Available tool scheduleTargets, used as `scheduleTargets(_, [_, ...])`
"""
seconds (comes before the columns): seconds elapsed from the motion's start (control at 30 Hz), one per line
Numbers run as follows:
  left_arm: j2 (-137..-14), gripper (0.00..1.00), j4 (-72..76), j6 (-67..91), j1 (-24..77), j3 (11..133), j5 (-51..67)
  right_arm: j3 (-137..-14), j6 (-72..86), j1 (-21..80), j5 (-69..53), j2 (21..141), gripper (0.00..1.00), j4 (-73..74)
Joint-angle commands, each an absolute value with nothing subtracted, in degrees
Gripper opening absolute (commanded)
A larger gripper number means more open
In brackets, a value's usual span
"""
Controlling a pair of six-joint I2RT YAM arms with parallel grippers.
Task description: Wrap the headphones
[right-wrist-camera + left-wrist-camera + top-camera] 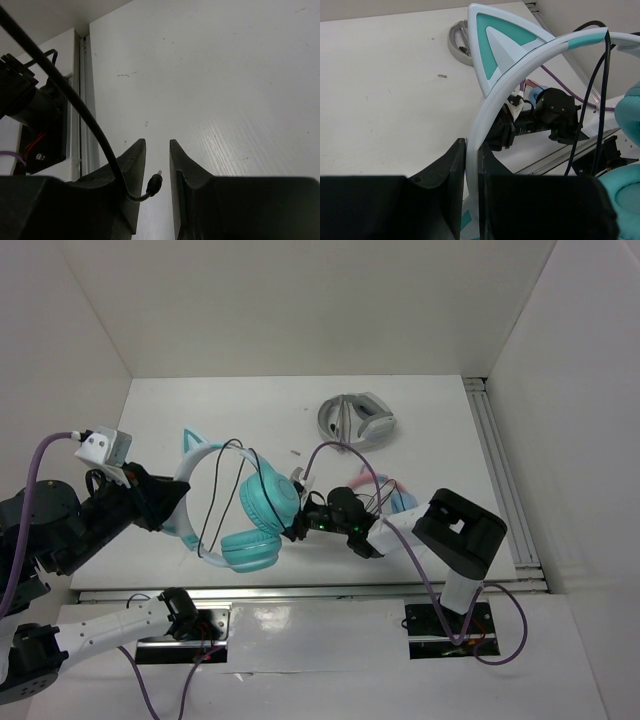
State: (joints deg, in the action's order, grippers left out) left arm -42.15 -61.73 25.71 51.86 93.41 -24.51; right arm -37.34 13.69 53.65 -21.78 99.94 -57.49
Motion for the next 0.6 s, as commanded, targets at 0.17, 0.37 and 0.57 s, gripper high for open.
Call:
scheduleTargets(0.17, [-42.1,0.0,-54.84,28.04,51.94,96.06,-26.98,-36.39,13.89,54.05,-22.32,100.46,0.25,-62.32])
scheduleTargets(0.37, [-41.57,0.0,-55.37,28.56,51.94,96.06,-28.03,-34.8,13.89,54.58,-21.8,100.46,0.06,-63.11])
scheduleTargets(0.57, [-40.43,0.0,-55.9,31.63,51.94,95.54,-33.04,-33.49,14.41,55.72,-19.78,99.32,0.0,-63.11])
